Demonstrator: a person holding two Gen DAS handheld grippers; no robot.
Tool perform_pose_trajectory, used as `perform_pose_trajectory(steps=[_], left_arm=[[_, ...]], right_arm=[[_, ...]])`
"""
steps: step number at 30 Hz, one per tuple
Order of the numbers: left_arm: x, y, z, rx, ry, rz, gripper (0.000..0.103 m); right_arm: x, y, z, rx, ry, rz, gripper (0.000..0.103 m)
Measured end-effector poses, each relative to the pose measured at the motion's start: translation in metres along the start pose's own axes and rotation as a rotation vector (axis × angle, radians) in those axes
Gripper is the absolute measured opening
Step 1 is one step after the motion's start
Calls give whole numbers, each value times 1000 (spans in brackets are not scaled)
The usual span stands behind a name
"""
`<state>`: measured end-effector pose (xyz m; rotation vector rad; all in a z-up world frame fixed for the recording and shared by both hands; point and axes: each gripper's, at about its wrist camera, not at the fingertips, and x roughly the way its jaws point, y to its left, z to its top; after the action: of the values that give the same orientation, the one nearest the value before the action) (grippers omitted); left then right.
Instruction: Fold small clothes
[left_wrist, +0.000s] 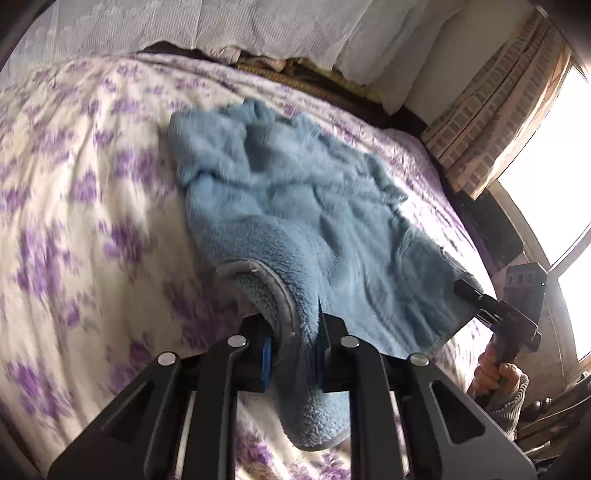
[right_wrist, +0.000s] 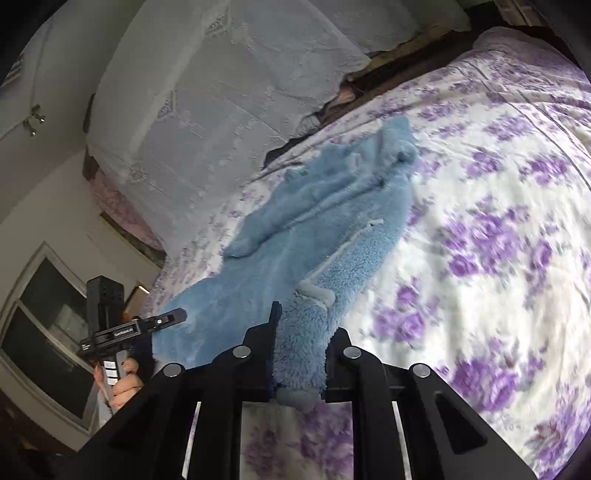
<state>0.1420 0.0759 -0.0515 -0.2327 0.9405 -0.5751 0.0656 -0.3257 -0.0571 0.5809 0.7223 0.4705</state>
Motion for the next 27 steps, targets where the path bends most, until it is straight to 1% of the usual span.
perform_pose_trajectory(steps=[3,6,9,14,23,27], left_arm=[[2,-2,20,5,-6,29,15],[8,0,38,-3,-5,42,15],[16,1,54,-8,-10,57,15],[28,6,84,-30,-9,74,15],[39,17,140,-65,-42,94,15],[54,28,161,-92,-28,103,15]], right_arm=[[4,6,17,1,5,33,16],[13,12,39,0,-2,38,16],[23,11,60,20,-8,45,16],[45,7,94,47,-13,43,16],[76,4,155,51,-25,12,16],[92,-2,179,63,-31,-9,16]])
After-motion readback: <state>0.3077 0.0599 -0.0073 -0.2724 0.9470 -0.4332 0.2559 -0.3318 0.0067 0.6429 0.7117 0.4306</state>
